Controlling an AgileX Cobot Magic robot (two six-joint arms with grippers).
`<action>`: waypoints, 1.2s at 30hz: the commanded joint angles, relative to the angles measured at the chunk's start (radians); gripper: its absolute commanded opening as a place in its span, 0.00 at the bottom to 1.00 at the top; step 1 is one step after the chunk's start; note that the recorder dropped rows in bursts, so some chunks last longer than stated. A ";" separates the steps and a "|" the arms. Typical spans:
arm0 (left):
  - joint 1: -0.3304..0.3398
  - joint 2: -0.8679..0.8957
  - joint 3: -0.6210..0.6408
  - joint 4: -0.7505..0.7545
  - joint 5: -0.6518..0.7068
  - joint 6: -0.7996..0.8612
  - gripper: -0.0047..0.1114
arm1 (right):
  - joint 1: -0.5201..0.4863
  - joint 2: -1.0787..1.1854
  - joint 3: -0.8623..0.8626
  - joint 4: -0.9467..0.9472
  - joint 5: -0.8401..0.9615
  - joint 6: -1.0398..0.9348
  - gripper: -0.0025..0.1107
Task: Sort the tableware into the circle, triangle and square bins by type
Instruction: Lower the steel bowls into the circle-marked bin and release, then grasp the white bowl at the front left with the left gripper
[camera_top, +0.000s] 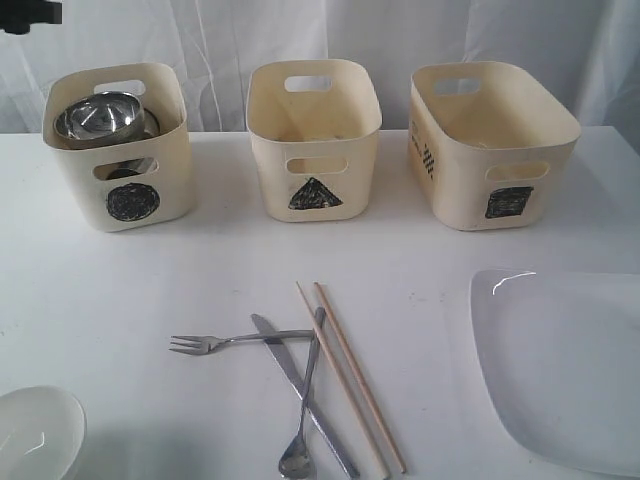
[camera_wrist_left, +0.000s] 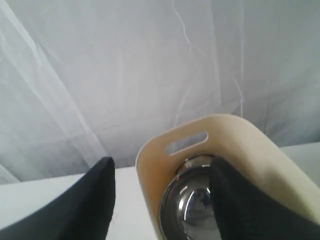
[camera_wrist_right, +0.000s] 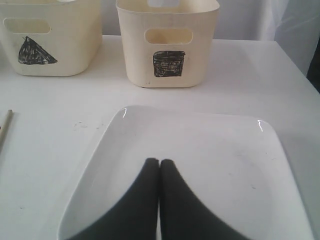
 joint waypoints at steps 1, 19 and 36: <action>-0.002 -0.106 -0.005 -0.004 0.296 -0.033 0.56 | -0.002 -0.003 -0.001 -0.010 -0.014 0.004 0.02; -0.002 -0.336 0.013 -0.016 0.930 0.001 0.04 | -0.002 -0.003 -0.001 -0.010 -0.014 0.004 0.02; -0.002 -0.447 0.592 -0.416 0.808 0.582 0.04 | -0.002 -0.003 -0.001 -0.010 -0.014 0.004 0.02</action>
